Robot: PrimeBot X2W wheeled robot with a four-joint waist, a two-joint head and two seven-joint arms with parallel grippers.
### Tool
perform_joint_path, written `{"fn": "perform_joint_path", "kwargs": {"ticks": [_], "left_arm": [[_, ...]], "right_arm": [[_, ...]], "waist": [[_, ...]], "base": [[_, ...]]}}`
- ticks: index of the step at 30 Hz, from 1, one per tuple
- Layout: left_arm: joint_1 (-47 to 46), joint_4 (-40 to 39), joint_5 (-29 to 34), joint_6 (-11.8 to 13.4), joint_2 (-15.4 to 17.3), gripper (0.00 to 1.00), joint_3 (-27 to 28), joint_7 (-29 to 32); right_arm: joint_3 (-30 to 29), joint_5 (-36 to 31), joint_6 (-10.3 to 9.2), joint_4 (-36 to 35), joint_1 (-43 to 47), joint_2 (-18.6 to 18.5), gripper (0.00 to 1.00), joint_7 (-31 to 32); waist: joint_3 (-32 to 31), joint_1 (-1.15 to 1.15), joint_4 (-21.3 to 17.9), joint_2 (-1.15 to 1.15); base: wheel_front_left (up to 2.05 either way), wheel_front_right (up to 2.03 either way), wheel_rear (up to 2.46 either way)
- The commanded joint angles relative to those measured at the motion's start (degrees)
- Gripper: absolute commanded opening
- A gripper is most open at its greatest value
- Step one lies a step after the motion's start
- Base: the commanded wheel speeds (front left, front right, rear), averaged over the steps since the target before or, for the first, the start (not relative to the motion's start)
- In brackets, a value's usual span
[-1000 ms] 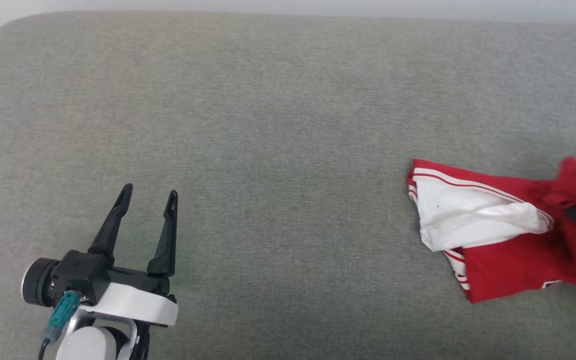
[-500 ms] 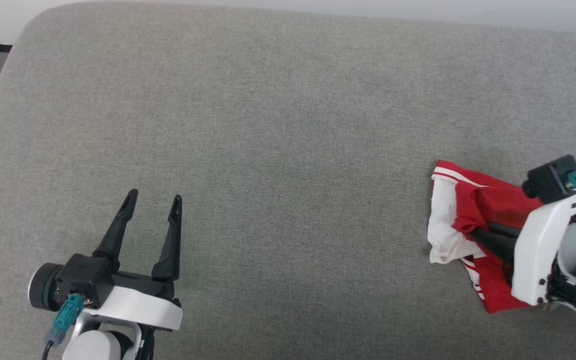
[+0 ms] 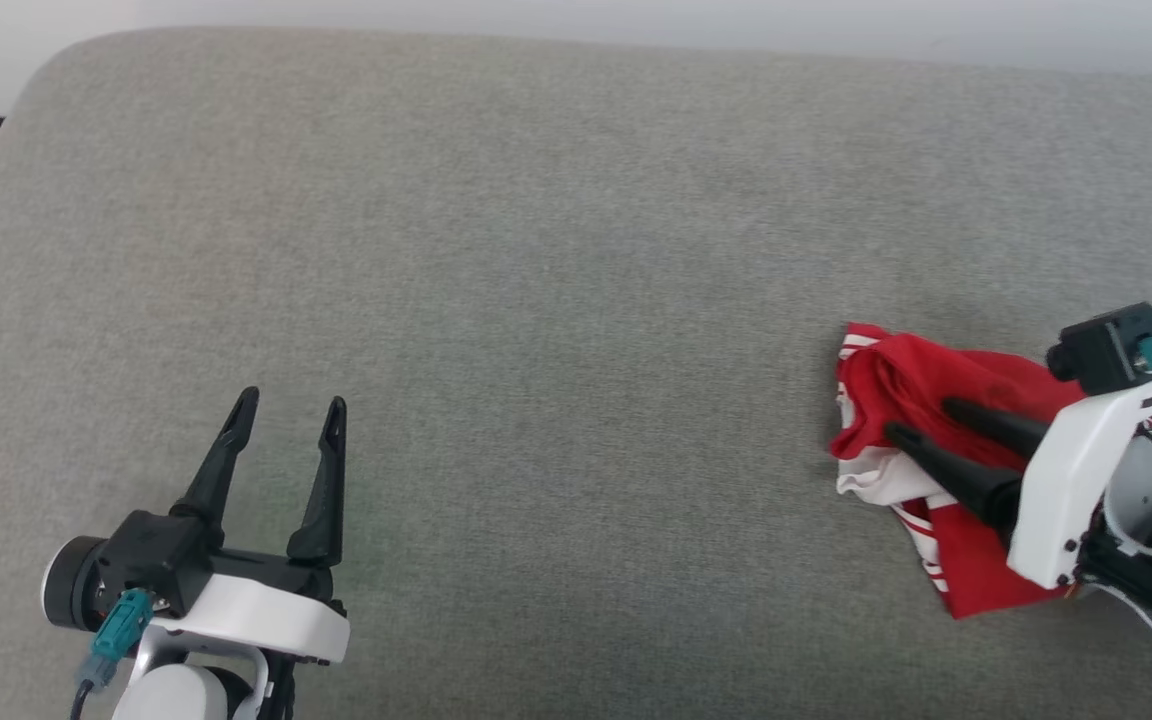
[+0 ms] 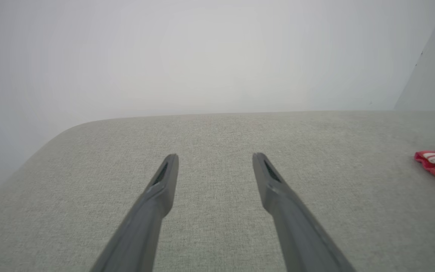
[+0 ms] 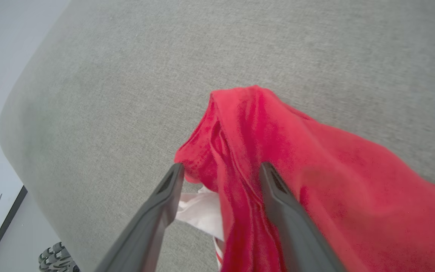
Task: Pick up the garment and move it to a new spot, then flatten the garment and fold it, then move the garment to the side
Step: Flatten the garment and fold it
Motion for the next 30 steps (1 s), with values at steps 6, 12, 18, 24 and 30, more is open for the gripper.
{"fn": "perform_joint_path", "kwargs": {"ticks": [6,12,18,24,30], "left_arm": [[1.0,0.2,-0.9,-0.1,0.6,1.0,0.7,-0.3],[1.6,0.9,-1.3,-0.1,0.9,1.0,0.6,-0.3],[1.8,2.2,-2.0,-0.1,1.6,1.0,0.4,-0.3],[2.7,3.8,-4.5,-0.1,1.1,1.0,1.0,-0.3],[3.9,4.7,-6.0,-0.1,1.0,1.0,0.6,-0.3]], "right_arm": [[-2.2,2.3,0.0,0.9,0.2,-0.9,1.0,-4.2],[-3.6,5.6,0.0,2.3,0.6,-1.4,1.0,-9.7],[-3.5,5.9,0.0,4.7,1.0,-2.9,1.0,-16.8],[-2.0,2.5,0.0,9.4,1.4,-4.1,1.0,-30.6],[-0.9,-3.1,0.0,15.3,3.3,-3.9,1.0,-43.9]], "waist": [[-1.8,0.0,-3.0,0.0],[-3.3,0.0,-5.1,0.0],[-4.8,0.0,-6.5,0.0],[-7.0,0.0,-8.2,0.0],[-9.7,0.0,-8.2,0.0]], "base": [[0.0,0.0,0.0],[0.0,0.0,0.0],[0.0,0.0,0.0],[0.0,0.0,0.0],[0.0,0.0,0.0]]}}
